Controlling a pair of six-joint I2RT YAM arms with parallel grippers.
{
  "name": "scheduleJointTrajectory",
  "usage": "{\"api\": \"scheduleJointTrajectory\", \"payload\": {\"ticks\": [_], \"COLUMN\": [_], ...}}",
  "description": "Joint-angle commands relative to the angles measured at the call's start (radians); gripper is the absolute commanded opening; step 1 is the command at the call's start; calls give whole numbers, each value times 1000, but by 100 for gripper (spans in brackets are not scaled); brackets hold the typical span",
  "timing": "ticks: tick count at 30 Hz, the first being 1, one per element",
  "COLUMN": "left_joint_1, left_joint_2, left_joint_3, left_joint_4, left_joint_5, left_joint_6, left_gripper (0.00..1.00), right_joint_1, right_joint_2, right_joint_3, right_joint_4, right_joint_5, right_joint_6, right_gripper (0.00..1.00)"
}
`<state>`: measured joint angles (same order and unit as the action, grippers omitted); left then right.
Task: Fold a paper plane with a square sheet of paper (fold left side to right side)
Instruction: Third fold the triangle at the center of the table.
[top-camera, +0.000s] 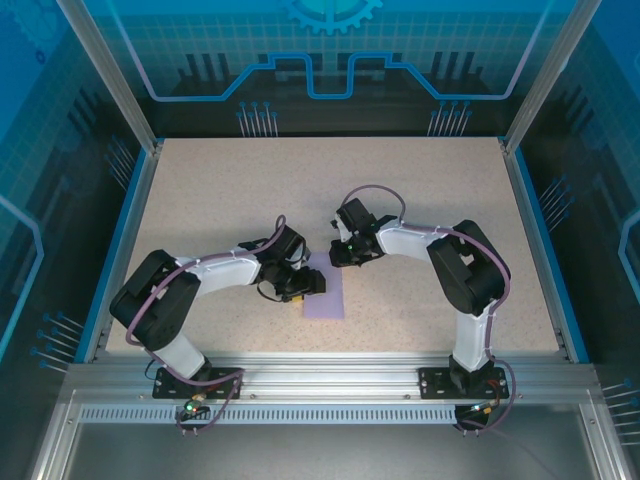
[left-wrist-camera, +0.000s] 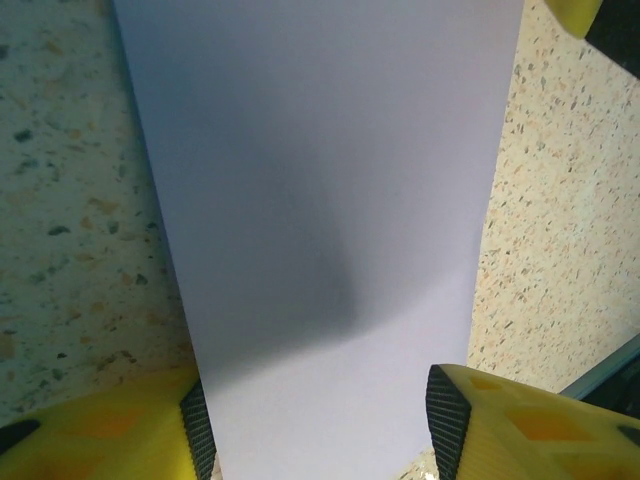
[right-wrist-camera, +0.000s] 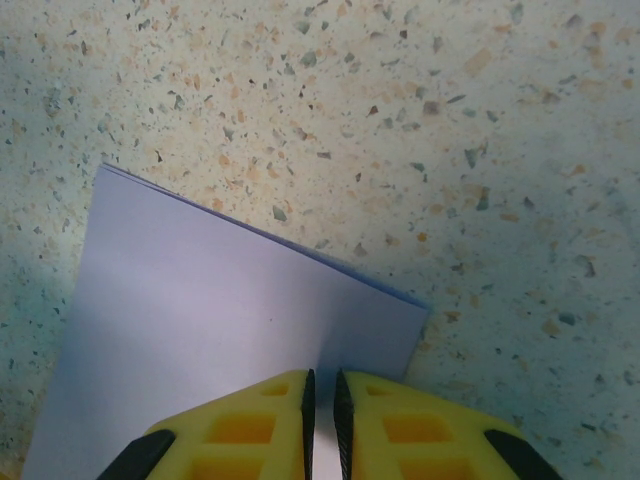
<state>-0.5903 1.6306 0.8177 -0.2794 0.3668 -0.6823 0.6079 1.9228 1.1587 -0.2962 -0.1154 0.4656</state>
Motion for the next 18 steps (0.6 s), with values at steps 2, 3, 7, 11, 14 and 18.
{"api": "scheduleJointTrajectory", "payload": {"ticks": [2, 3, 7, 11, 14, 18], "left_joint_1": [-3, -3, -3, -3, -3, -3], "left_joint_2": [-37, -41, -59, -69, -77, -92], "left_joint_3": [2, -1, -8, -14, -28, -37], "left_joint_4": [4, 5, 19, 20, 39, 45], "left_joint_5": [9, 10, 14, 11, 18, 16], "left_joint_6": [-23, -27, -42, -55, -77, -93], "left_gripper": [59, 59, 54, 42, 30, 20], "right_joint_1": [-10, -10, -12, -12, -14, -15], "right_joint_2": [36, 35, 32, 8, -30, -87], "right_joint_3": [3, 2, -2, -23, -48, -76], "right_joint_4": [-16, -14, -5, 36, 79, 128], "right_joint_5": [5, 3, -3, -19, -23, -18], "right_joint_6": [-15, -15, -12, -9, -15, -38], "right_gripper": [17, 17, 17, 22, 31, 42]}}
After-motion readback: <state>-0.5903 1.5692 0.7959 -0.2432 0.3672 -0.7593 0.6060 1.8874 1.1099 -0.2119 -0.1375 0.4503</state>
